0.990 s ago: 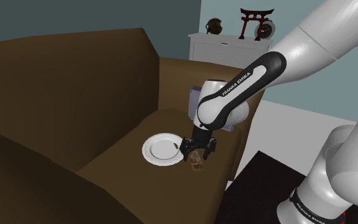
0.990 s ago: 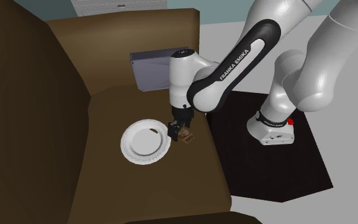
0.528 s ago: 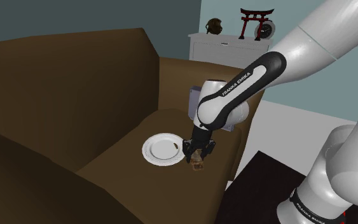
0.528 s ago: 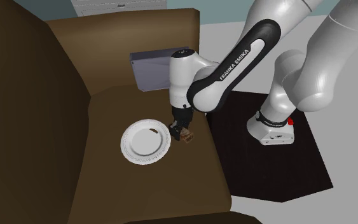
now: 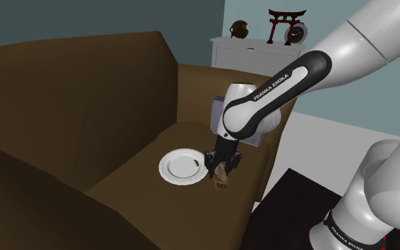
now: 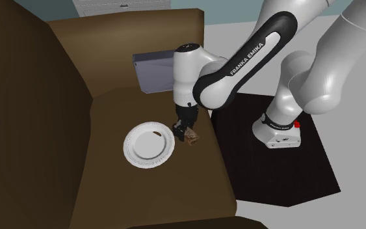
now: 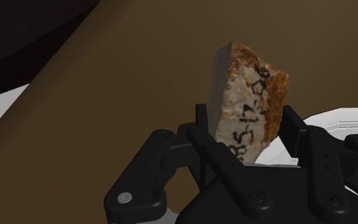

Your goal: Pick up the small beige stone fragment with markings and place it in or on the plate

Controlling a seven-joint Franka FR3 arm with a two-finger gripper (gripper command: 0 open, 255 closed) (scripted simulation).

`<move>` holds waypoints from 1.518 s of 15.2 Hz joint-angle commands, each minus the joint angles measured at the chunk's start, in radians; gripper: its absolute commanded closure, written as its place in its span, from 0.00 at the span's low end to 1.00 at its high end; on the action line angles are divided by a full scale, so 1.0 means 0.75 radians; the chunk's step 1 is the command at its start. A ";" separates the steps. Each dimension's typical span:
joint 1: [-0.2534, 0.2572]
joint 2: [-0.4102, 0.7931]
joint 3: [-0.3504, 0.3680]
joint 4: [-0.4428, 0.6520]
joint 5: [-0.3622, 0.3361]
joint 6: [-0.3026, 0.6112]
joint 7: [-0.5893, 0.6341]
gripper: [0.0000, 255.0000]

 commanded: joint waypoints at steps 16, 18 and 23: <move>-0.035 0.014 0.007 0.289 -0.126 -0.259 0.140 1.00; -0.038 0.116 0.012 0.401 -0.151 -0.264 0.163 1.00; -0.032 0.364 0.017 0.699 -0.220 -0.305 0.229 1.00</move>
